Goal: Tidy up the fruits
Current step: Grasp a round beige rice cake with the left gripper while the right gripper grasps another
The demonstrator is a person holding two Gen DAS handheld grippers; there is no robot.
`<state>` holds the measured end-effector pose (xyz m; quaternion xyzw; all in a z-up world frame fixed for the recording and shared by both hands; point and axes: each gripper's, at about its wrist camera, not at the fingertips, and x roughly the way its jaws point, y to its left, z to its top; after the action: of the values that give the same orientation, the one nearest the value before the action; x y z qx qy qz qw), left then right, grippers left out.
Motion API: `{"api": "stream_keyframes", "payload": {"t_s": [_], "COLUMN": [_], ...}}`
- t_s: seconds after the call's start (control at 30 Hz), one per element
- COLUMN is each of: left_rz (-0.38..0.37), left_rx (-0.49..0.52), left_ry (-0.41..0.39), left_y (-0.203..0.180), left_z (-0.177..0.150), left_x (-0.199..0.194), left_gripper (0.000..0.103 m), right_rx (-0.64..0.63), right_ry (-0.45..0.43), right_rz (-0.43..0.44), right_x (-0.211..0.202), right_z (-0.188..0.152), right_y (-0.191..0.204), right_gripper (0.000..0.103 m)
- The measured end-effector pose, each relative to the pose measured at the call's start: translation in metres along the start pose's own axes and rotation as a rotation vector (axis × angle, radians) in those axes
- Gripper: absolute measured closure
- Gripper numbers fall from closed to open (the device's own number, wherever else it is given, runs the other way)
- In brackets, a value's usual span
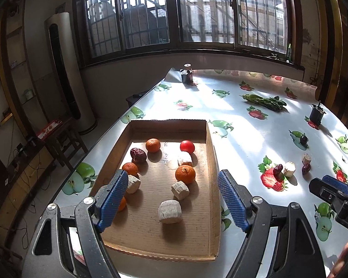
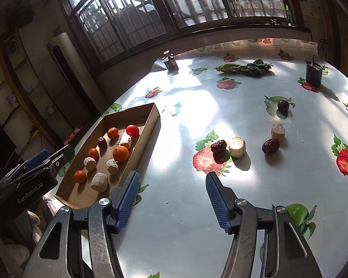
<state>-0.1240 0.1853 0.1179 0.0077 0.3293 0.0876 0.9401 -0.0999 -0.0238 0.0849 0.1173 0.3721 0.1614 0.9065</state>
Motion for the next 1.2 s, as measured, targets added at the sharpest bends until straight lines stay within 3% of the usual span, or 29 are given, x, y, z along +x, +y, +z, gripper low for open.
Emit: {"api": "stream_keyframes", "payload": {"t_s": [0.23, 0.37, 0.5, 0.67, 0.97, 1.0, 1.13, 1.2], "left_rz": [-0.142, -0.246, -0.301, -0.368, -0.439, -0.452, -0.509, -0.533], "left_rx": [0.031, 0.066, 0.119, 0.142, 0.227, 0.244, 0.305, 0.339], "left_ry": [0.069, 0.139, 0.192, 0.224, 0.227, 0.218, 0.205, 0.214], "left_y": [-0.035, -0.069, -0.101, -0.122, -0.150, -0.155, -0.179, -0.190], "left_z": [0.004, 0.000, -0.007, -0.011, 0.000, 0.002, 0.006, 0.007], "left_x": [0.020, 0.038, 0.055, 0.067, 0.077, 0.078, 0.087, 0.095], "left_gripper": [0.024, 0.024, 0.024, 0.024, 0.024, 0.024, 0.028, 0.029], "right_rx": [0.060, 0.093, 0.146, 0.166, 0.097, 0.080, 0.057, 0.064], "right_ry": [-0.049, -0.012, 0.050, 0.111, 0.191, 0.189, 0.190, 0.182], "right_rz": [-0.222, -0.303, -0.274, -0.211, -0.245, -0.258, -0.259, -0.270], "right_x": [-0.041, -0.032, -0.003, 0.043, 0.099, 0.100, 0.100, 0.096], "right_z": [0.036, 0.047, 0.052, 0.058, 0.063, 0.063, 0.060, 0.059], "right_y": [-0.089, -0.128, -0.152, -0.155, -0.141, -0.138, -0.137, -0.142], "right_gripper": [0.035, 0.035, 0.035, 0.035, 0.036, 0.039, 0.073, 0.073]}}
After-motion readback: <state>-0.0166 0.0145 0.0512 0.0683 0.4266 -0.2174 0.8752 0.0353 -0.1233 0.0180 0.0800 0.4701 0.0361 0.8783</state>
